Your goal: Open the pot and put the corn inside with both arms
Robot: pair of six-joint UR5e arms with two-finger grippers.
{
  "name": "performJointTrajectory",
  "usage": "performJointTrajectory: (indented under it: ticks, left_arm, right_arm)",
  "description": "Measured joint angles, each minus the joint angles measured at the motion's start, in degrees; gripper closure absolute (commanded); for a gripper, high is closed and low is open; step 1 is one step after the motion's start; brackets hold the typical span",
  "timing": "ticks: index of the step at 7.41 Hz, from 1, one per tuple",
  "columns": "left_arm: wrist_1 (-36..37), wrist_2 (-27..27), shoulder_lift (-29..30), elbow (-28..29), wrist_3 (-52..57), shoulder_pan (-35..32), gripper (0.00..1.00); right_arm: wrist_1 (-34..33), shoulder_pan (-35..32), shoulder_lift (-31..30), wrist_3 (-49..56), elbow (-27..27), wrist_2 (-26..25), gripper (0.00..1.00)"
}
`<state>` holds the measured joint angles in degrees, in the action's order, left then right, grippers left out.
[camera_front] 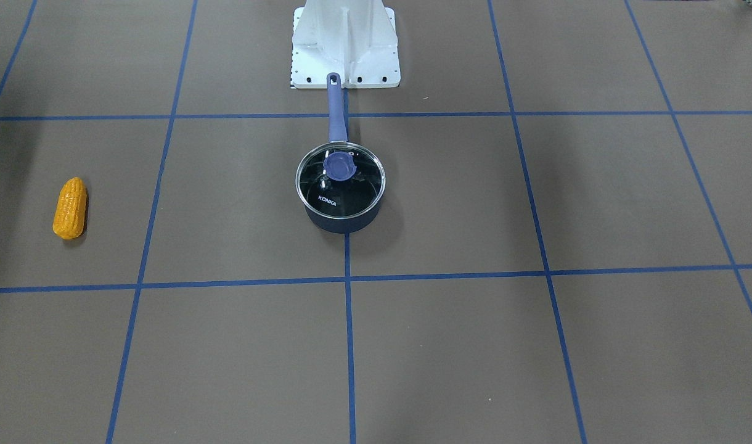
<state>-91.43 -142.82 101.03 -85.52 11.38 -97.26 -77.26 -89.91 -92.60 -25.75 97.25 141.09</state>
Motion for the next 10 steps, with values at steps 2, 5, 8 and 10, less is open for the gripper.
performJointTrajectory:
  ticks: [2,5,8,10]
  left_arm:
    - [-0.05,-0.05,-0.03,-0.14,0.04,-0.03,0.02]
    - [0.61,-0.05,-0.32,-2.39,-0.8,-0.03,0.02]
    - [1.06,-2.43,0.57,-7.09,-9.27,0.37,0.02]
    - [1.35,-3.43,0.99,-11.23,-15.43,2.26,0.03]
  right_arm:
    - [0.02,-0.56,0.3,-0.06,0.03,0.15,0.0]
    - [0.06,-1.1,0.95,-0.71,0.32,0.15,0.0]
    - [0.02,-1.06,0.93,-1.07,0.21,0.98,0.0]
    - [0.59,-1.04,0.79,-1.43,0.36,1.96,0.0]
